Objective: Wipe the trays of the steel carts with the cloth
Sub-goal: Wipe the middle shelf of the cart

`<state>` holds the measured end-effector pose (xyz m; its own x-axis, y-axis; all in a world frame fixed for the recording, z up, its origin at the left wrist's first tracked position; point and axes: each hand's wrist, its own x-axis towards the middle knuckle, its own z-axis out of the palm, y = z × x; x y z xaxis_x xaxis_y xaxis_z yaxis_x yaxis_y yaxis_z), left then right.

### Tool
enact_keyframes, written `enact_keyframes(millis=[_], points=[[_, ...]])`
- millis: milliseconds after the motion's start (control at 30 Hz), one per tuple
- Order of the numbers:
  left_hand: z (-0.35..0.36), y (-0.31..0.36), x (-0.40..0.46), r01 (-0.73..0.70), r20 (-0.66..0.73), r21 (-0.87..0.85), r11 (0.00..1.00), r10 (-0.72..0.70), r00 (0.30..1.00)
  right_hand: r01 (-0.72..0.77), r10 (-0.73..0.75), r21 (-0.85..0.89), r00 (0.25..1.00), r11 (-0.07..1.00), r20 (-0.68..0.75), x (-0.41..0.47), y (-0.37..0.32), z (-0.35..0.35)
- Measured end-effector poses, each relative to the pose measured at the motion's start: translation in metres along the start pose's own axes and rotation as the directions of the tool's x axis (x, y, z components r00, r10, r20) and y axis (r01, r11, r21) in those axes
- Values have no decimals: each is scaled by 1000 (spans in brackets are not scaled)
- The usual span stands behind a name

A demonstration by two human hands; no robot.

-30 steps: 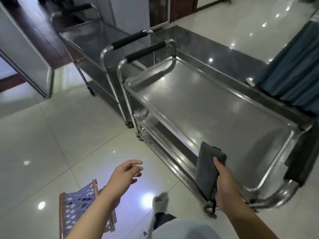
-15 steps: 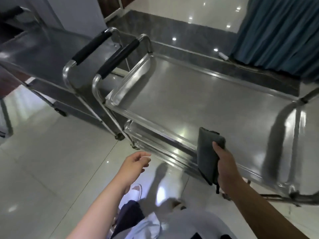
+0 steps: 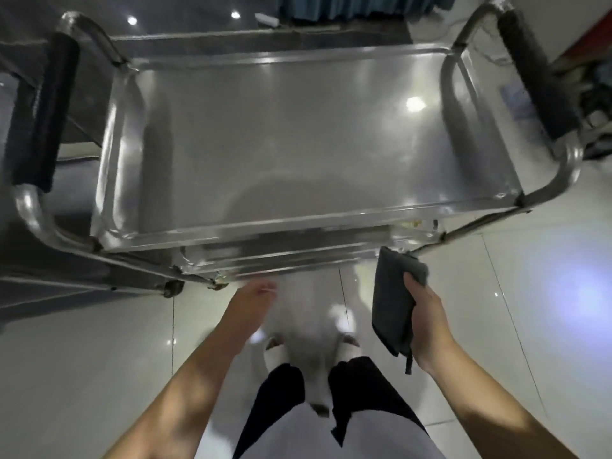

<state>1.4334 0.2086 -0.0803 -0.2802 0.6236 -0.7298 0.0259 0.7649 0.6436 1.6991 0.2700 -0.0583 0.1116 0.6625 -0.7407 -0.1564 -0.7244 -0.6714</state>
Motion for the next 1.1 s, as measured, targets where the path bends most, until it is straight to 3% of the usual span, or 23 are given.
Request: enact_keyframes(millis=[100, 267, 333, 400, 467, 600, 767, 933, 1100], points=[[17, -17, 29, -29, 41, 80, 996, 26, 999, -19, 23, 56, 997, 998, -77, 22, 31, -1], [59, -56, 112, -156, -4, 281, 947, 164, 987, -22, 33, 106, 995, 994, -95, 106, 93, 1], [74, -78, 150, -231, -13, 491, 840, 272, 962, 5, 7, 119, 995, 993, -99, 143, 120, 5], [86, -101, 187, -355, 4, 679, 643, 480, 877, 38, -23, 153, 995, 988, -98, 178, 144, 12], [97, -126, 224, -419, 31, 758, 500, 614, 789, 90, -76, 181, 994, 979, -85, 210, 169, 16], [116, -169, 291, -433, 54, 838, 331, 740, 671, 215, -217, 264, 976, 940, -20, 258, 212, 23], [121, -198, 329, -356, 37, 911, 210, 818, 574, 333, -364, 375, 931, 865, 14, 292, 255, 23], [109, -199, 285, -340, 7, 900, 273, 770, 637, 288, -359, 588, 933, 756, 5, 259, 274, 12], [82, -222, 211, -351, 13, 876, 332, 710, 704, 185, -303, 589, 947, 787, 107, 176, 268, -17]])
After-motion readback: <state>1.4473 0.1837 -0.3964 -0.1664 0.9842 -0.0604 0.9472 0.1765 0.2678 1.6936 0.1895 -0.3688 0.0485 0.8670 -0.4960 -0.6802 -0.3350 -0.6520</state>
